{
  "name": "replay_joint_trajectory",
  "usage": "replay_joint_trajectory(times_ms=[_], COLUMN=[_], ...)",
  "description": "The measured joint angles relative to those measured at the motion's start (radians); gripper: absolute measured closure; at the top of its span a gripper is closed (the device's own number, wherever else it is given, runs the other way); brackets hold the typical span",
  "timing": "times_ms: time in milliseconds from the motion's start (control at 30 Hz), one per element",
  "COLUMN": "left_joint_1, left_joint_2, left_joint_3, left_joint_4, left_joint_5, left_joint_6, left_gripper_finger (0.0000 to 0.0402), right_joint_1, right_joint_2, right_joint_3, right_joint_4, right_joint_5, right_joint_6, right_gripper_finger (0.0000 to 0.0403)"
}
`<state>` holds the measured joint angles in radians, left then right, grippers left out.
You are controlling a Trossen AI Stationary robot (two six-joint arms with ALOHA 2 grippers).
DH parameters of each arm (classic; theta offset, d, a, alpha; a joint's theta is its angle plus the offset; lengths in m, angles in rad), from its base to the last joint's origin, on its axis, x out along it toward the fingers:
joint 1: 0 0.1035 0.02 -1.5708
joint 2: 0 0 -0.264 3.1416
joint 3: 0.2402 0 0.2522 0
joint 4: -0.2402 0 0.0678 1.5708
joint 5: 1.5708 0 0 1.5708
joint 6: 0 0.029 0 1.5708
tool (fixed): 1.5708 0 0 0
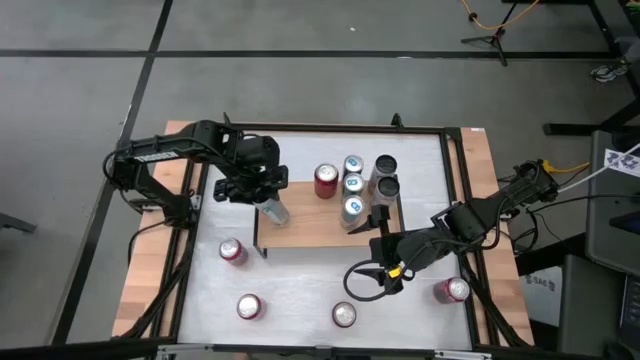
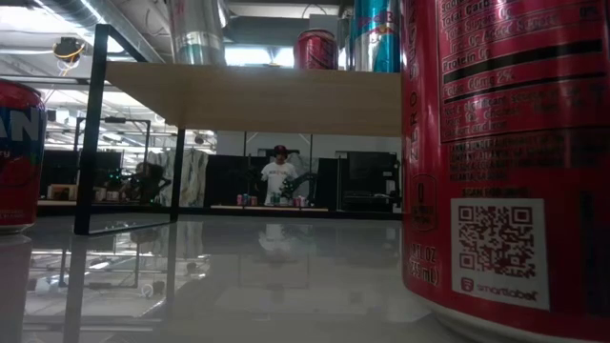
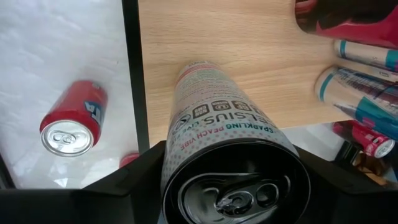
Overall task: Place canned beverage on shelf
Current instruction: Put the white-pink soda can on the shelf aligned with the other white-pink soda cans
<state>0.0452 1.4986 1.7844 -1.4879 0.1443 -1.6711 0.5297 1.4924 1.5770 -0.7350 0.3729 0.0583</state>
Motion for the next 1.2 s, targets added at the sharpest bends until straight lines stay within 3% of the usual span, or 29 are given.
replay_joint_trajectory(times_ms=[367, 1200], left_joint_1=[0.000, 0.000], left_joint_2=[0.000, -0.001], left_joint_3=[0.000, 0.000], left_joint_4=[0.001, 0.017], left_joint_5=[-0.004, 0.010], left_joint_6=[0.000, 0.100], left_gripper_finger=[0.0114, 0.0110], right_joint_1=[0.000, 0.000], right_joint_2=[0.000, 0.000], right_joint_3=[0.000, 0.000], right_joint_4=[0.000, 0.000], right_joint_5=[0.000, 0.000], right_joint_6=[0.000, 0.000], right_gripper_finger=[0.0017, 0.0017])
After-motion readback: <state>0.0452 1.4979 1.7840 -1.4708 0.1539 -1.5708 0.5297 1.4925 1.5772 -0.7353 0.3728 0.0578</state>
